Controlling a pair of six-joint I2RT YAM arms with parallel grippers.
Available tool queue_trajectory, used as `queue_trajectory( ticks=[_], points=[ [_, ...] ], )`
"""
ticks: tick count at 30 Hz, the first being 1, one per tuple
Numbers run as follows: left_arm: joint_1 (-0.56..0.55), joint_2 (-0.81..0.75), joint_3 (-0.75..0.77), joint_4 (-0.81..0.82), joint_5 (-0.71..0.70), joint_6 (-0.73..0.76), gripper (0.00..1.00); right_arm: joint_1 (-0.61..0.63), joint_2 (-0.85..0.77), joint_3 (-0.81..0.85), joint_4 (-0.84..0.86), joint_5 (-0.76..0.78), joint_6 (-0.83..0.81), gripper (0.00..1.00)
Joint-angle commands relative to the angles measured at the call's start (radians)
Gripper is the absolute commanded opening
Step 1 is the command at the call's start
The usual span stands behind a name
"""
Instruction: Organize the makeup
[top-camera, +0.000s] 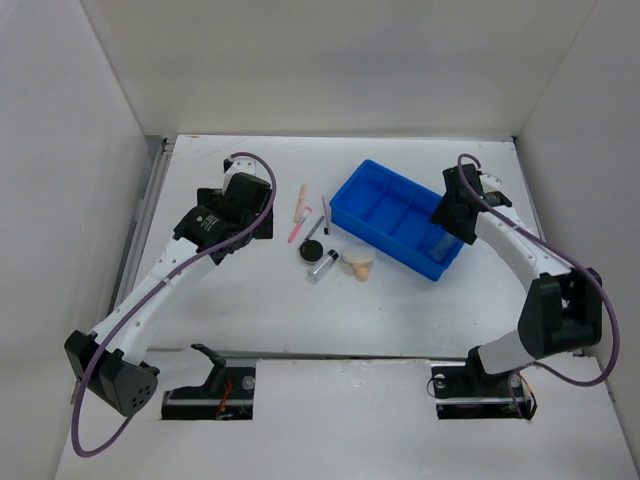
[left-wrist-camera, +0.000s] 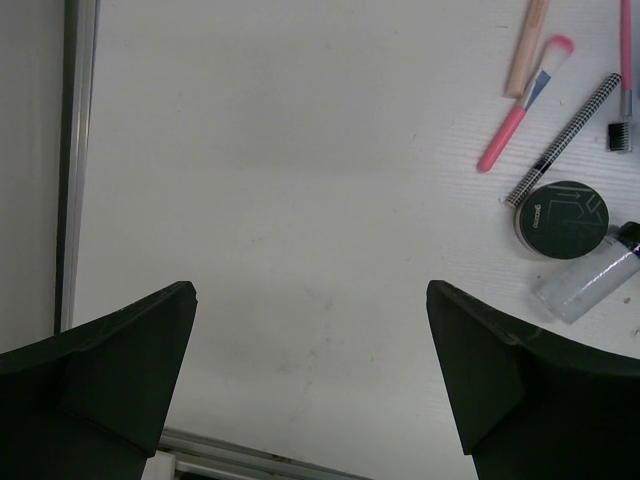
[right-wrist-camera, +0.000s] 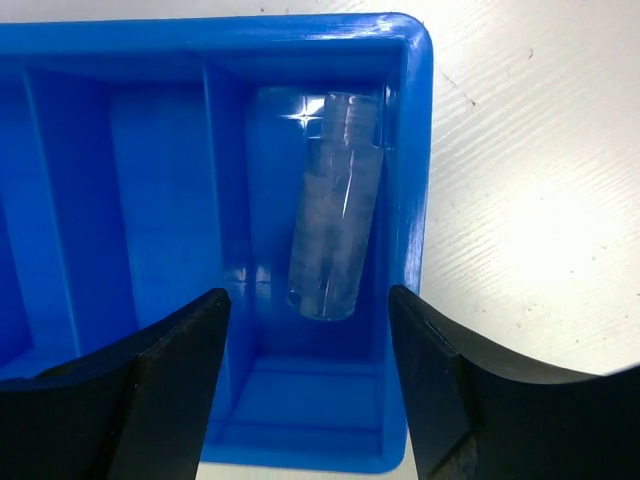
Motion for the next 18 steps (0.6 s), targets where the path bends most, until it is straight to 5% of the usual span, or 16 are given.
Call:
queue_trajectory(
  ticks=[1, 6, 11, 18],
  points=[
    [0.001, -0.001, 0.039, -0.01, 0.003, -0.007, 1.0, 0.002, -0.076, 0.054, -0.006, 0.019, -0.005, 0.71],
    [0.001, -0.001, 0.039, -0.01, -0.007, -0.007, 1.0, 0.14, -0.177, 0.121, -0.026, 0.039, -0.023, 0.68],
    [0.001, -0.001, 0.039, -0.01, -0.007, -0.017, 1.0, 0.434, -0.161, 0.181, -0.052, 0.053, 0.058, 0.62],
    [0.001, -0.022, 0.039, -0.031, -0.02, -0.027, 1.0, 0.651, -0.067, 0.076, 0.07, -0.127, 0.283, 0.69]
  ],
)
